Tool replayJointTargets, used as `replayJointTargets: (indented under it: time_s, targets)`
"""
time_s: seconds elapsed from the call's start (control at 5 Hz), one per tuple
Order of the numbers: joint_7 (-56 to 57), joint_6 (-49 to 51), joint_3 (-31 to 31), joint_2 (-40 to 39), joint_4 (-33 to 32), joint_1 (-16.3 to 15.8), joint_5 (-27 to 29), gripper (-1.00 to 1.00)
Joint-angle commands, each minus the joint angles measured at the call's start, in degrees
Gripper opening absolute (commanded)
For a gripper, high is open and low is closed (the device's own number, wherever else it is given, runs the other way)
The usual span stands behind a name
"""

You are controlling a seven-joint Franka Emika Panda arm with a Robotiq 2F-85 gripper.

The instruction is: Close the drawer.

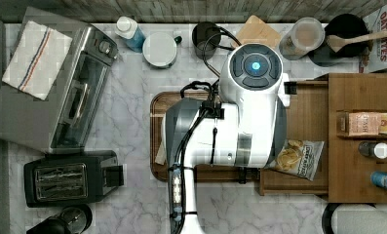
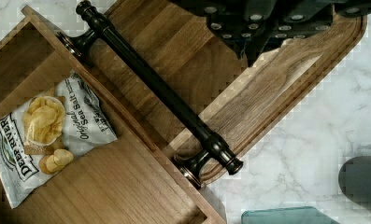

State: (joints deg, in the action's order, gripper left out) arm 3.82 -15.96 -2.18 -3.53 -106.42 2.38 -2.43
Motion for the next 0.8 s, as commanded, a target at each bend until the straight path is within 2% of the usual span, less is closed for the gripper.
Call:
replayJointTargets:
  time_s: [0.2, 0.4, 0.8]
  targets:
    - [0.0, 0.0, 0.0, 0.0, 0.0, 0.0, -0.6, -1.00]
    - [0.0, 0.0, 0.0, 0.0, 0.0, 0.0, -0.6, -1.00]
    - [12.7, -9.3, 1.7, 3.5, -10.4, -1.3, -3.5, -1.00]
